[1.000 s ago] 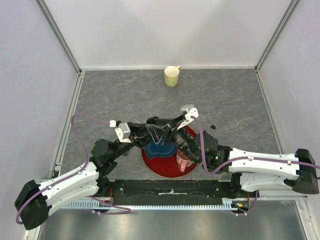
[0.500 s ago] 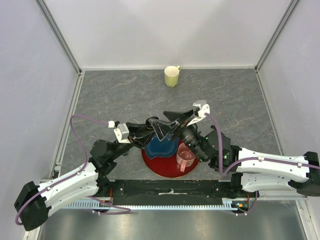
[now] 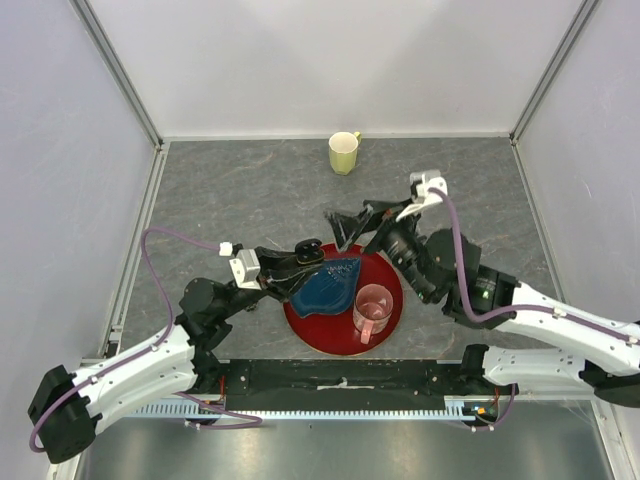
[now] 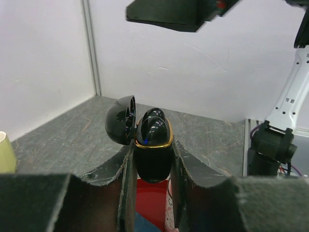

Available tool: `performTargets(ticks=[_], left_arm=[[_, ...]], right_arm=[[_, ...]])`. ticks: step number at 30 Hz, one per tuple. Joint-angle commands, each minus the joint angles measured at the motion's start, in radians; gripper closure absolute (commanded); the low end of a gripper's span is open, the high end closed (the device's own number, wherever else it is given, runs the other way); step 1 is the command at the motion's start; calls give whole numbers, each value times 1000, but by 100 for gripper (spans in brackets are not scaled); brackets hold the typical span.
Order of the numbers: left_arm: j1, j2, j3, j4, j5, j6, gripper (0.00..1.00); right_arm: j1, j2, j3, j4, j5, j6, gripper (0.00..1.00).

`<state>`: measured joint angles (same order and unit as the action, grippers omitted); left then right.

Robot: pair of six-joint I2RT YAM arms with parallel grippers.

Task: Insert the wireless bluetooth earbuds into the charging case
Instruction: Close the charging case.

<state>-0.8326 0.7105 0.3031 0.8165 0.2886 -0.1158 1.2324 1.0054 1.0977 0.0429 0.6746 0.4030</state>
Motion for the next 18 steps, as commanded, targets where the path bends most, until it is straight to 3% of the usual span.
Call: performTargets(ticks=[1, 8, 18], left_arm=[[1, 9, 62, 0, 98, -18, 98], [0, 37, 97, -34, 188, -19, 98], [1, 87, 125, -42, 228, -19, 98]], right_arm=[[-152, 19, 122, -271, -214, 94, 2], [-266, 108, 258, -524, -475, 92, 2], [-306, 137, 238, -548, -595, 114, 2]])
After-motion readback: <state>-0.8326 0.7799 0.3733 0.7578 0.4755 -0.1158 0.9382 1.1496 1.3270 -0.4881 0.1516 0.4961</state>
